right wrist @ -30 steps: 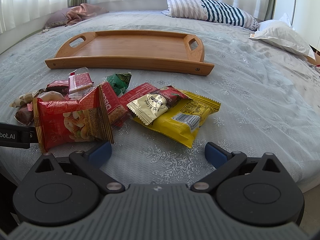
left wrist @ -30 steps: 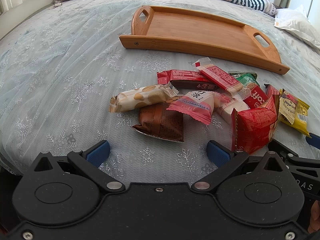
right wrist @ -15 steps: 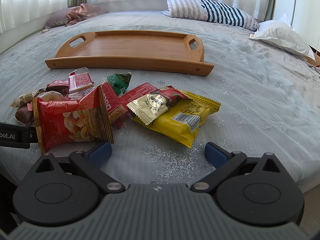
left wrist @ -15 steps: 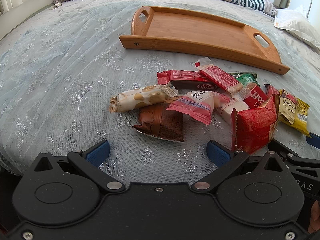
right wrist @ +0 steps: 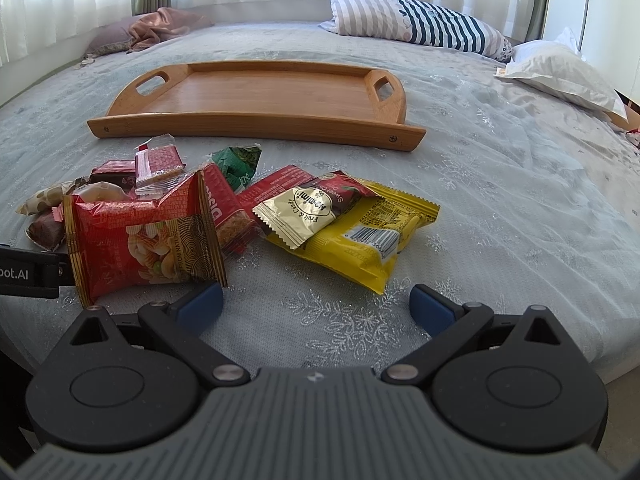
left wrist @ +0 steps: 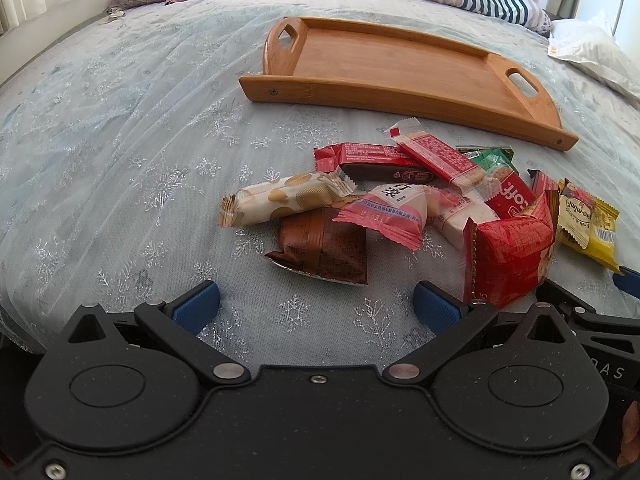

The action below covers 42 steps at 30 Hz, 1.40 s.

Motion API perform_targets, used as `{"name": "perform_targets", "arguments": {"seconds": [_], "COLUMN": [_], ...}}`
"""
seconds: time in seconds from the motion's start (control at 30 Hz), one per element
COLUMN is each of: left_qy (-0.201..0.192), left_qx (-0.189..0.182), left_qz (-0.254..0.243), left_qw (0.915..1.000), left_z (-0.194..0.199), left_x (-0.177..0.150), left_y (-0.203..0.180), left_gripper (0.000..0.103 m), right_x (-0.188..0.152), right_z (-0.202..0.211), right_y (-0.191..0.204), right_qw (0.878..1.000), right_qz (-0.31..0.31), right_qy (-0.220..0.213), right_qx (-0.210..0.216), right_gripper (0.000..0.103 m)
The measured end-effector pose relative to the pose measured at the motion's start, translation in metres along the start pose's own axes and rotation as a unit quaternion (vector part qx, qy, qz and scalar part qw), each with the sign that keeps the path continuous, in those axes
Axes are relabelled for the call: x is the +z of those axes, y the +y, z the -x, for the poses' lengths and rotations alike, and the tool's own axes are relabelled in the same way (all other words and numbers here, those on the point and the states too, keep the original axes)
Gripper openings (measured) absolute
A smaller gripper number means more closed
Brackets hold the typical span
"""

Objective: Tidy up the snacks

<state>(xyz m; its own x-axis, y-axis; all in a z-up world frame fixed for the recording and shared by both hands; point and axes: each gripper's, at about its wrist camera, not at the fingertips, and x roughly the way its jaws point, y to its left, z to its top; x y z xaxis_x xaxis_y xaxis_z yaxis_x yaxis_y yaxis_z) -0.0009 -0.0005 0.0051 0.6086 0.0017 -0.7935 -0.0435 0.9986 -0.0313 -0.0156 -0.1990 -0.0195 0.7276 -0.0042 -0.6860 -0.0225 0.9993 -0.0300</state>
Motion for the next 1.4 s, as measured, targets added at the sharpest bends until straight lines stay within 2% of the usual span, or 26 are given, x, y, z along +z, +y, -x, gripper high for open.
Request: {"name": "perform_targets", "arguments": {"seconds": [0.27,0.47,0.67,0.83,1.0,1.1,1.2,1.27,1.33,1.4], "left_qy": [-0.032,-0.035,-0.046,-0.089,-0.137,-0.134,-0.115,-0.113,-0.102,-0.101], "left_qx": [0.004,0.0,-0.001,0.01,0.008,-0.011,-0.031,-0.051,-0.047,-0.045], "left_qz": [-0.011,-0.01,-0.032,-0.067,-0.076,-0.069,-0.042,-0.029,-0.024,-0.021], "left_qw": [0.9994,0.9993,0.9984,0.9937,0.9876,0.9885,0.992,0.9919,0.9934,0.9936], "left_z": [0.002,0.003,0.01,0.024,0.041,0.043,0.039,0.038,0.035,0.034], "left_x": [-0.011,-0.012,-0.013,-0.013,-0.01,-0.008,-0.006,-0.007,-0.007,-0.007], "left_y": [-0.002,-0.001,-0.003,-0.005,-0.003,0.001,0.008,0.014,0.017,0.019], "left_gripper": [0.103,0.103,0.103,0.103,0.103,0.103,0.103,0.094,0.083,0.079], "right_x": [0.001,-0.002,-0.002,0.002,-0.002,-0.002,-0.002,-0.003,-0.005,-0.006], "right_z": [-0.002,-0.004,-0.002,0.003,0.015,0.021,0.028,0.031,0.033,0.034], "right_y": [-0.001,-0.003,-0.002,-0.004,0.001,0.008,0.014,0.017,0.019,0.023], "right_qw": [1.0,1.0,0.999,0.999,0.998,0.997,0.996,0.995,0.995,0.995], "right_qz": [-0.007,-0.01,0.025,0.026,0.032,0.048,0.054,0.049,0.039,0.033], "right_qy": [0.005,-0.004,-0.012,-0.011,-0.027,-0.036,-0.047,-0.053,-0.063,-0.072], "right_qx": [0.003,0.006,0.021,0.033,0.046,0.048,0.056,0.065,0.065,0.067], "right_gripper": [0.103,0.103,0.103,0.103,0.103,0.103,0.103,0.103,0.103,0.103]}}
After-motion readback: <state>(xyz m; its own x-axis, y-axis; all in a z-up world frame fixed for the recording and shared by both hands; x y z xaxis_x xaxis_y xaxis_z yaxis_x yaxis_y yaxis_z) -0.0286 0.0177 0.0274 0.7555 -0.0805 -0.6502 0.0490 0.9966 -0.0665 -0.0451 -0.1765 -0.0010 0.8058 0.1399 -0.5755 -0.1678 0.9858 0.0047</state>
